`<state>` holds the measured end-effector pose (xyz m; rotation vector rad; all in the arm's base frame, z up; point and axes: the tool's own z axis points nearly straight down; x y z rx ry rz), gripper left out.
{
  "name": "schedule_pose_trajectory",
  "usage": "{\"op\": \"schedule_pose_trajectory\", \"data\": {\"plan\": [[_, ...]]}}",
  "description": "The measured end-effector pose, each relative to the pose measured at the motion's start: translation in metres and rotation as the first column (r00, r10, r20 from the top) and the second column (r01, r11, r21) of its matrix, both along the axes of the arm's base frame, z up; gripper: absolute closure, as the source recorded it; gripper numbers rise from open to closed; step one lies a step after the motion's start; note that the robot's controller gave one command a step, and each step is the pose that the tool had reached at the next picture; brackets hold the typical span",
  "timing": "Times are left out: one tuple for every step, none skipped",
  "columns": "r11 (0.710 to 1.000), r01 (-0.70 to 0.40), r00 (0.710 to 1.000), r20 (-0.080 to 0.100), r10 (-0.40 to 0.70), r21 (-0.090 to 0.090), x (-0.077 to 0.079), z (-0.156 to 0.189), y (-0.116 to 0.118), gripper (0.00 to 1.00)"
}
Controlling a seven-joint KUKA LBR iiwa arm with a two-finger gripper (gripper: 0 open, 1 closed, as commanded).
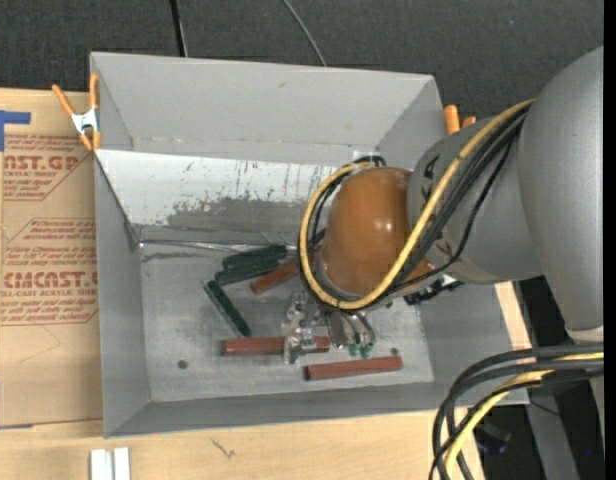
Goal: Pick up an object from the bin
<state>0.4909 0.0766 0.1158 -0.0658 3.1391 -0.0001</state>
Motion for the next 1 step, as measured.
{"op": "schedule_pose_trajectory", "data": {"plan": [[0.997,-0.075,0.997,0.004,0.075,0.000,0.0101,0.1680,-0.0366,1.00]]}}
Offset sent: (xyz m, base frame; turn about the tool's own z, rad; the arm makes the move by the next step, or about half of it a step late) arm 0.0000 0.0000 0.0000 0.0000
